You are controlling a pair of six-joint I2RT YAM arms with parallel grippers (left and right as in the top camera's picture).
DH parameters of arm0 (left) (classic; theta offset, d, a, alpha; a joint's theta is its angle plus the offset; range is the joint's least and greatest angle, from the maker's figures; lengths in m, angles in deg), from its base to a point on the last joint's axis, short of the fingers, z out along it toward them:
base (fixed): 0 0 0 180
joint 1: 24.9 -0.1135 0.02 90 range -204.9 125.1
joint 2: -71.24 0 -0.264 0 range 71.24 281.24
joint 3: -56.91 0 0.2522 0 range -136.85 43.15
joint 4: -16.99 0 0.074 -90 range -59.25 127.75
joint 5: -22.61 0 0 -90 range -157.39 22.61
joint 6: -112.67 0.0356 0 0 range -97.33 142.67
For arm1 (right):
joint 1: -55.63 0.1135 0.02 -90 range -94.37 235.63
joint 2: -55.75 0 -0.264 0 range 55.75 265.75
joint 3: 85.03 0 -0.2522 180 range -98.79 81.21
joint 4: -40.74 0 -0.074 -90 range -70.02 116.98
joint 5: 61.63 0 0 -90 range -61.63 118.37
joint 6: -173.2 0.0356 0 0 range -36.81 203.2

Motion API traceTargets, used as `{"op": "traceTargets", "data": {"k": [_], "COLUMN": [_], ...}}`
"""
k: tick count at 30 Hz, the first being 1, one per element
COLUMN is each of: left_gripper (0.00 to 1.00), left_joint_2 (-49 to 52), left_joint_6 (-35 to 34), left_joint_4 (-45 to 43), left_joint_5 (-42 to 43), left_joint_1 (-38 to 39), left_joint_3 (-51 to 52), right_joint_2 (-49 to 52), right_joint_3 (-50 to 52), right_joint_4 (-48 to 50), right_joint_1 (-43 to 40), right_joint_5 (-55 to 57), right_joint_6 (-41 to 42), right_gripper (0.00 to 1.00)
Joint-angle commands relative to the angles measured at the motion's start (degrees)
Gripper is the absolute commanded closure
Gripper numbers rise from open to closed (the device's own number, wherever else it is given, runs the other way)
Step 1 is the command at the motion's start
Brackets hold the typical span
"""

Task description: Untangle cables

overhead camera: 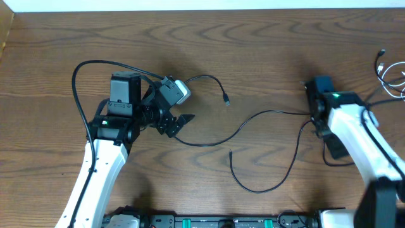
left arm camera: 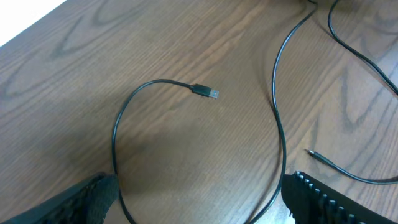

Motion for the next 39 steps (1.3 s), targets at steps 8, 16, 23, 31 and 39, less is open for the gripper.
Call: {"op": "traceTargets", "data": {"k": [8,16,23,31,39], "left_gripper": [0.11,0.11,0.11,0.11,0.11], "left_joint_2": [-0.1,-0.1,-0.1,-0.1,-0.1], "left_joint_6": [-0.3,-0.3,-0.3,-0.3,-0.3], "left_joint_4": [0.1,0.1,0.1,0.3,0.3], "left_joint_5": [0.3,0.3,0.3,0.3,0.3], "left_joint_1": [0.1,0.1,0.1,0.1,0.1], "left_joint_3": [-0.7,-0.7,-0.7,-0.7,-0.7], "right_joint_2": [-4.5,-4.5,-4.5,-4.5,-4.5], "right_joint_3": [2.0,10.6,16.4,17.7,18.0], "right_joint_4": [-16.7,-15.8,-6.0,4.5,11.5], "right_joint_1": [-4.9,-7.0,-9.6,-10.6,-12.2], "right_joint_5": [8.0,10.2,14.7,23.7,22.0], "right_joint_6": [20.3,32.3,31.2,17.6,12.3], "right_gripper": [0.01,0.01,0.01,0.01,0.01]}}
